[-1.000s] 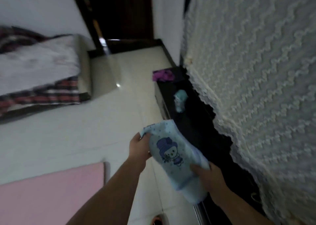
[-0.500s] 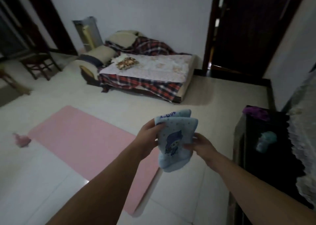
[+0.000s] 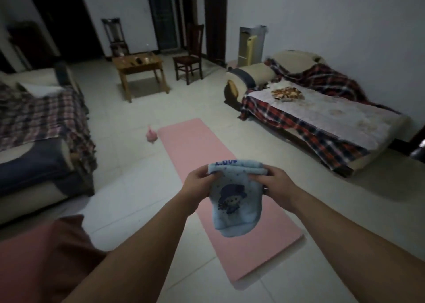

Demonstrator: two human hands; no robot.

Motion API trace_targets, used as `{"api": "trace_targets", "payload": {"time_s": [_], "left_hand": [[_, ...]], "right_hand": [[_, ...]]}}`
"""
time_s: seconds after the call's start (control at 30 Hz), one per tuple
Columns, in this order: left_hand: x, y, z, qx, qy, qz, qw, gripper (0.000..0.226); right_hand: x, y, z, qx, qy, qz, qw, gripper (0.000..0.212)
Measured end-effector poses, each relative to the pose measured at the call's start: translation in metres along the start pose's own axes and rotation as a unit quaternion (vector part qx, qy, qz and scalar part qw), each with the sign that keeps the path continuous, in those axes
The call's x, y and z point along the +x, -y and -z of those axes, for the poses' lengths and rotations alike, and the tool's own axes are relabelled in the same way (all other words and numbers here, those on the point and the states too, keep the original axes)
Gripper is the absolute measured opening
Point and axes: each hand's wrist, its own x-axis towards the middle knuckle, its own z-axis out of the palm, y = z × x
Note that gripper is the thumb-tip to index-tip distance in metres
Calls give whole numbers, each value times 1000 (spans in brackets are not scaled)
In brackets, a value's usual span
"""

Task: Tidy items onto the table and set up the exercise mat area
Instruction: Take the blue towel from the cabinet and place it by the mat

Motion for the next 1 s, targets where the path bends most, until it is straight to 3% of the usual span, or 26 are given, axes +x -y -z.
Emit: {"api": "trace_targets", "payload": {"time_s": [0.17,0.33,1.0], "left_hand": [[1,22,116,-14,-66,22,997,17],[4,48,187,-44,-118,45,991,24],[101,30,248,-50,-316,71,945,26]], "right_hand": [[57,-14,-107,-30,59,-24,998,20],[101,-27,-179,-58,103,-54,992,21],[274,-15,-250,-119,239,-40,963,23]]}}
